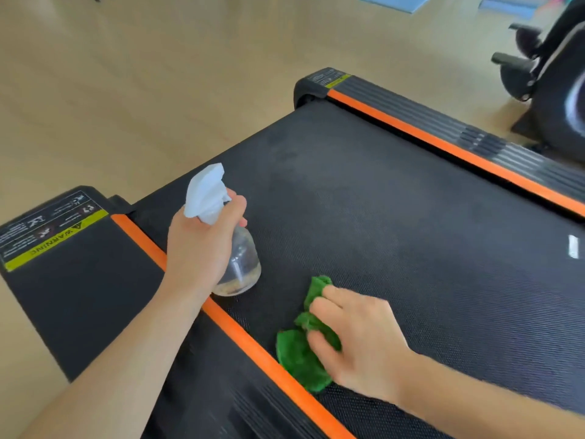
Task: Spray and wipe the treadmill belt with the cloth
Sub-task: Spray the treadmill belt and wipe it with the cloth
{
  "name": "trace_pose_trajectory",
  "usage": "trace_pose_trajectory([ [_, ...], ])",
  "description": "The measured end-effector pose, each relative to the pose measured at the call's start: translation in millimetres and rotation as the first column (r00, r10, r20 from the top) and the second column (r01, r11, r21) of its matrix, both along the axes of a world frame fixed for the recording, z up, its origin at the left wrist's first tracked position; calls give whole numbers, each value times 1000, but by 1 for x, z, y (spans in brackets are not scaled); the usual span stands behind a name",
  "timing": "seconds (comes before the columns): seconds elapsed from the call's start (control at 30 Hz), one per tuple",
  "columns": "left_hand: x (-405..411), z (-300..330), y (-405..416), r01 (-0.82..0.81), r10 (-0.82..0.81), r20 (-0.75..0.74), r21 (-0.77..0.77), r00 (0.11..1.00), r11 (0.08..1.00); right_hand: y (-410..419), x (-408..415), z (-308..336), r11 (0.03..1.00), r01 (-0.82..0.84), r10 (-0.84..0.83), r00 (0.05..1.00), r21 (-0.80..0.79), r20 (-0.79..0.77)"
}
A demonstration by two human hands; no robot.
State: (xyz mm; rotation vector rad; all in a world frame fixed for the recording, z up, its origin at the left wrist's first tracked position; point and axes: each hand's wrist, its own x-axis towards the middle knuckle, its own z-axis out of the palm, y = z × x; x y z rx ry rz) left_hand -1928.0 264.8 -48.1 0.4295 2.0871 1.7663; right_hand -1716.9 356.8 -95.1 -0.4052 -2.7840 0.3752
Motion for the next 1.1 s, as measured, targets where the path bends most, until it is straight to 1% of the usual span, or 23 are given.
trace_pose_trajectory([
  [0.03, 0, 0, 3, 4, -4, -8, -12, 1000, 1000, 0, 14, 1, 999, -51, 51, 999, 1, -7],
  [0.1, 2, 0, 6, 23, -24, -38, -40, 999, 999, 16, 12, 1, 992, -127, 127, 992, 17, 4],
  [0.13, 3, 0, 8, 42, -46, -59, -57, 997, 997, 30, 0, 0, 993, -110, 110, 994, 50, 8],
  [0.17, 3, 0, 9, 52, -58, -73, -73, 996, 996, 50, -18, -2, 996, -34, 34, 999, 86, -4],
  [0.2, 3, -1, 8, 54, -61, -79, -86, 995, 995, 74, -38, -4, 990, 94, -92, 996, 106, -23],
  [0.27, 3, -1, 7, 47, -56, -90, -96, 994, 994, 123, -80, -4, 930, 355, -355, 935, 99, -19],
  [0.3, 3, -1, 8, 46, -57, -96, -110, 994, 993, 140, -99, -6, 892, 443, -445, 896, 92, 0],
  [0.33, 5, 0, 9, 51, -65, -110, -126, 992, 991, 151, -113, -6, 859, 502, -506, 863, 95, 15],
  [0.4, 7, 2, 12, 67, -92, -145, -166, 985, 984, 153, -128, -5, 824, 559, -564, 825, 91, 36],
  [0.47, 13, 7, 12, 79, -115, -178, -200, 977, 977, 131, -113, -2, 845, 530, -533, 845, 67, 45],
  [0.53, 16, 12, 15, 80, -121, -192, -210, 974, 975, 98, -74, -4, 889, 453, -456, 888, 57, 56],
  [0.6, 20, 14, 20, 98, -136, -177, -211, 975, 973, 54, -19, -2, 940, 341, -341, 940, 33, 17],
  [0.67, 28, 16, 27, 136, -166, -140, -204, 976, 970, 18, 37, 3, 984, 178, -178, 984, 1, -4],
  [0.73, 39, 14, 35, 184, -216, -136, -214, 967, 959, 24, 70, 4, 997, 62, -62, 998, 52, -1],
  [0.77, 44, 12, 38, 200, -238, -152, -228, 959, 953, 44, 74, 3, 992, 72, -74, 997, 106, 14],
  [0.8, 49, 10, 41, 208, -253, -174, -241, 952, 948, 71, 71, 1, 976, 152, -156, 988, 159, 12],
  [0.83, 52, 8, 42, 204, -254, -192, -244, 948, 948, 103, 62, -1, 938, 290, -294, 956, 192, -12],
  [0.9, 52, 4, 39, 176, -220, -200, -215, 955, 961, 170, 40, -4, 809, 564, -570, 821, 166, -11],
  [0.93, 51, 4, 36, 160, -198, -191, -194, 962, 968, 196, 28, -6, 747, 649, -657, 754, 145, 10],
  [1.0, 51, 3, 35, 146, -172, -162, -160, 972, 976, 219, 1, -7, 657, 744, -752, 657, 125, 40],
  [1.03, 51, 3, 35, 147, -170, -156, -150, 973, 978, 216, -14, -7, 644, 757, -764, 643, 112, 44],
  [1.07, 51, 2, 36, 150, -173, -158, -147, 972, 978, 205, -27, -5, 657, 747, -753, 656, 99, 48],
  [1.1, 51, 1, 36, 158, -182, -165, -147, 969, 976, 187, -36, -4, 700, 707, -713, 699, 100, 48],
])
